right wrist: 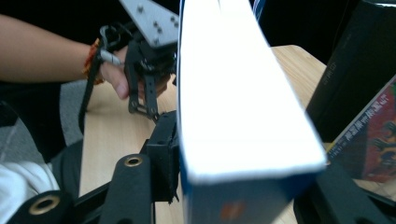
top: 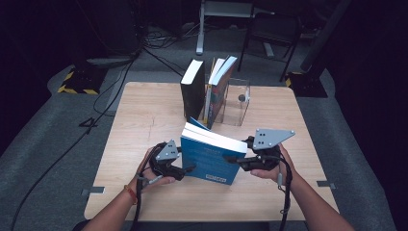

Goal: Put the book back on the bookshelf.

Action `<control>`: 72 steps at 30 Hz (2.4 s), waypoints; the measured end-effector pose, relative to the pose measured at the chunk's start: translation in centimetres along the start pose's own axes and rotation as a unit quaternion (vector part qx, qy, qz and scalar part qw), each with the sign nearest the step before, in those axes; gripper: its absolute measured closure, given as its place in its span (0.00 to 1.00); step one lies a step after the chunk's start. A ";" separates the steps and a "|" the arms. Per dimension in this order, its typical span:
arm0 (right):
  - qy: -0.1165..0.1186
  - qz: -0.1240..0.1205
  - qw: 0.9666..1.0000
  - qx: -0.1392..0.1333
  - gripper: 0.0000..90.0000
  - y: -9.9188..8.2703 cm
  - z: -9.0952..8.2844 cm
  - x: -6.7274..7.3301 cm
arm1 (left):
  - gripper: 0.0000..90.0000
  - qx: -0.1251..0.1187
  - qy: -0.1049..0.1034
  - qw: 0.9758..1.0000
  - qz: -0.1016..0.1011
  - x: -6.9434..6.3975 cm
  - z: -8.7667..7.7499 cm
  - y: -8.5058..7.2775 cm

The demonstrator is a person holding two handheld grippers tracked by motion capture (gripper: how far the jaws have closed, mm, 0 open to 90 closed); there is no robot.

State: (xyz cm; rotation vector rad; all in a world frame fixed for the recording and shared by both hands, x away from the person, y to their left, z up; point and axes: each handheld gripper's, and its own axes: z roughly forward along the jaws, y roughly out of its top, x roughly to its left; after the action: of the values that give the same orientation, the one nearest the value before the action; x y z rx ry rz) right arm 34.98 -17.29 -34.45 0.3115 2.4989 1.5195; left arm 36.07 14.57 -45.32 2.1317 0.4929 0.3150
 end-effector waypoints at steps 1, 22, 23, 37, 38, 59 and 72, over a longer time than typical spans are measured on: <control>0.001 0.002 1.000 0.002 0.61 0.2 0.2 0.0 | 0.29 0.006 0.001 1.000 -0.002 0.1 -0.2 -0.3; -0.014 0.025 0.999 0.025 0.68 1.2 0.9 0.4 | 0.22 0.116 0.058 0.987 -0.099 2.6 -4.0 -8.6; -0.015 0.024 0.999 0.027 0.68 1.3 0.8 0.3 | 0.22 0.116 0.061 0.986 -0.103 2.7 -3.9 -8.6; -0.053 0.037 0.997 0.046 0.68 2.7 -1.2 -0.5 | 0.16 0.106 0.080 0.986 -0.098 2.8 -3.7 -8.9; -0.057 0.036 0.997 0.049 0.68 2.8 -1.5 -0.5 | 0.16 0.106 0.080 0.986 -0.097 2.8 -3.7 -8.9; -0.209 0.093 0.972 0.054 0.68 2.4 -6.0 -5.3 | 0.16 0.105 0.076 0.986 -0.101 2.8 -3.6 -8.8; -0.265 0.135 0.954 0.028 0.68 3.1 -4.4 -8.6 | 0.16 0.105 0.077 0.986 -0.102 2.8 -3.6 -8.8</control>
State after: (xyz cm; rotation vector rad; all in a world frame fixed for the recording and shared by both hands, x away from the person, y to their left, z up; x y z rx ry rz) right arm 42.18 -22.05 -29.19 0.9641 2.1280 1.2341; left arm 35.08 23.00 -50.47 2.2451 0.8614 0.3234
